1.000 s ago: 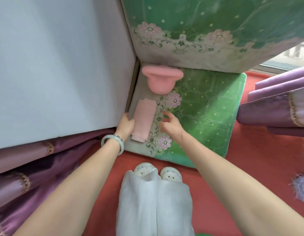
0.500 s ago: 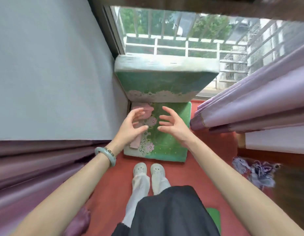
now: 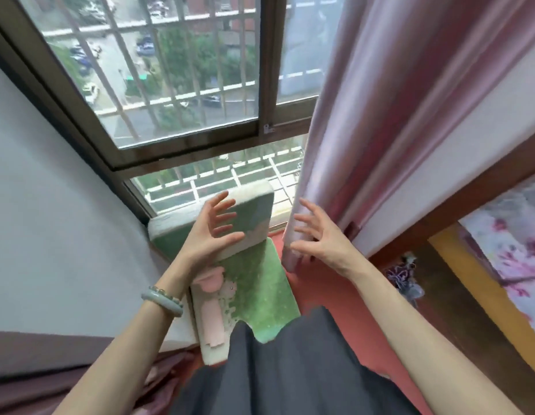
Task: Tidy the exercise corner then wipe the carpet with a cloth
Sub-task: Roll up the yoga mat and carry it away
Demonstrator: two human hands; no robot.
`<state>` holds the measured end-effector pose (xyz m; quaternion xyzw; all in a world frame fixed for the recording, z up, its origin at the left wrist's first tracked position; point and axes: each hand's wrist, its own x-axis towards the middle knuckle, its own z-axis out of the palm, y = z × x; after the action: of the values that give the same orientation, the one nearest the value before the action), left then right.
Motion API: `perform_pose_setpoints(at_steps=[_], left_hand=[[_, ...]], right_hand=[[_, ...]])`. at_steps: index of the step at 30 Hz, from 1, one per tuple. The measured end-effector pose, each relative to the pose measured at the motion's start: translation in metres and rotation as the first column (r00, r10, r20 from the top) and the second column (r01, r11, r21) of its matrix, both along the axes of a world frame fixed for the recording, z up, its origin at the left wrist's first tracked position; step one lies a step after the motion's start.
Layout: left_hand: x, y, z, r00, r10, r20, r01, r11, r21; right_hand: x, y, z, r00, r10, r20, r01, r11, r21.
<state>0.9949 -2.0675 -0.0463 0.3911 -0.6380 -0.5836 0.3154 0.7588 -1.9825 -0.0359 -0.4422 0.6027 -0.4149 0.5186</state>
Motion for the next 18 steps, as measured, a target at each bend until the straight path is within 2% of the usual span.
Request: perform_pose_setpoints(at_steps=[5, 10, 13, 18], left_hand=[[-0.039, 0.014, 0.03, 0.977, -0.204, -0.068, 0.202, 0.979, -0.032], [-0.093, 0.038, 0.051, 0.907, -0.401, -0.131, 0.399, 0.916, -0.043], [-0.133, 0.056, 0.058, 0.838, -0.534, -0.116, 0.529, 0.846, -0.067], [-0.211, 0.098, 0.065, 0.668, -0.743, -0.044, 0.735, 0.668, -0.114]], right_hand=[[-0.026, 0.067, 0.032, 0.972, -0.232, -0.048, 0.229, 0.971, -0.062], [-0.052, 0.146, 0.053, 0.87, -0.491, -0.045, 0.483, 0.867, -0.123], [-0.067, 0.194, 0.056, 0.784, -0.619, -0.051, 0.609, 0.782, -0.131], [-0.091, 0.263, 0.054, 0.617, -0.785, -0.048, 0.776, 0.618, -0.126]])
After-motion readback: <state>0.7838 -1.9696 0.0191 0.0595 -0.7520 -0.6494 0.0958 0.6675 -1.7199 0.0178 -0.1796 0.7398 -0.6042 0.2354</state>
